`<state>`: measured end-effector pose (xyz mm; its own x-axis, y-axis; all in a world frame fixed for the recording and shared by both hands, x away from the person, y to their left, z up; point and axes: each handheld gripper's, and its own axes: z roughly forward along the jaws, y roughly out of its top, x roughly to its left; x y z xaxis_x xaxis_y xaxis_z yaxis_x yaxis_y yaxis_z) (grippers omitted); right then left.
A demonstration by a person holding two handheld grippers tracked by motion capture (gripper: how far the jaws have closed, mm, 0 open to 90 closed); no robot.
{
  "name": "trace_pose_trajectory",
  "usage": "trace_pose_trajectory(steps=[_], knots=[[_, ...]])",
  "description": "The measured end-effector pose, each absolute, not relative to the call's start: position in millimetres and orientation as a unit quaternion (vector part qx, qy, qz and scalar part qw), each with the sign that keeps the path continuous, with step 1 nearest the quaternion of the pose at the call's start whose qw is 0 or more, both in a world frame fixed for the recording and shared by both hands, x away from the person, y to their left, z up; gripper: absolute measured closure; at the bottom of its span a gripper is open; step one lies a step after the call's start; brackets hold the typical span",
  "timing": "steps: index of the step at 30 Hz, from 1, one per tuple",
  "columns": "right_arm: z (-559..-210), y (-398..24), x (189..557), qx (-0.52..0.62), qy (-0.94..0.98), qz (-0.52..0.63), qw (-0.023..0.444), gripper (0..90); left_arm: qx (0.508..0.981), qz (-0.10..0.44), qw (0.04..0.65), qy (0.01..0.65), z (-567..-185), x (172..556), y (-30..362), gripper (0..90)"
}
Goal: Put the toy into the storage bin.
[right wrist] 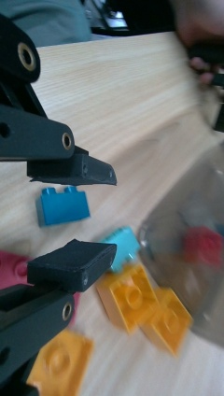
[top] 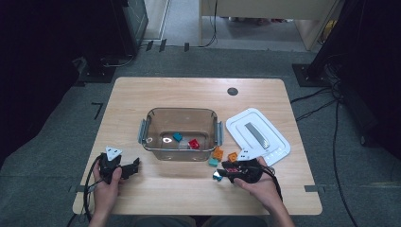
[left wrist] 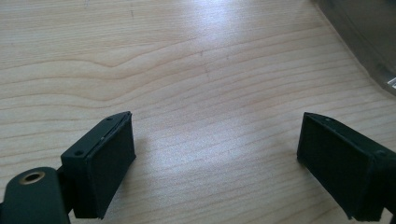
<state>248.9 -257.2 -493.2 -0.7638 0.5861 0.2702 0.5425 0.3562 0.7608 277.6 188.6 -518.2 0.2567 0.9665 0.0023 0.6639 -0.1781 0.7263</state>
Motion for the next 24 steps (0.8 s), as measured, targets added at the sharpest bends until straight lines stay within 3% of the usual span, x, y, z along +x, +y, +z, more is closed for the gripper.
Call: trace_pose_trajectory(steps=[6, 11, 15, 24], knots=[[-506, -245, 246, 0.322, 0.853, 0.410, 0.027, 58.1, 0.728, 0.242, 0.313, 0.560, -518, 278, 189, 11.0], [-513, -240, 243, 0.302, 0.870, 0.386, 0.053, 62.3, 0.728, 0.242, 0.313, 0.560, -518, 278, 189, 11.0], [-513, -241, 244, 0.306, 0.868, 0.386, 0.063, 67.3, 0.728, 0.242, 0.313, 0.560, -518, 278, 188, 11.0], [-502, -254, 248, 0.333, 0.836, 0.432, 0.058, 68.2, 0.728, 0.242, 0.313, 0.560, -518, 278, 188, 11.0]])
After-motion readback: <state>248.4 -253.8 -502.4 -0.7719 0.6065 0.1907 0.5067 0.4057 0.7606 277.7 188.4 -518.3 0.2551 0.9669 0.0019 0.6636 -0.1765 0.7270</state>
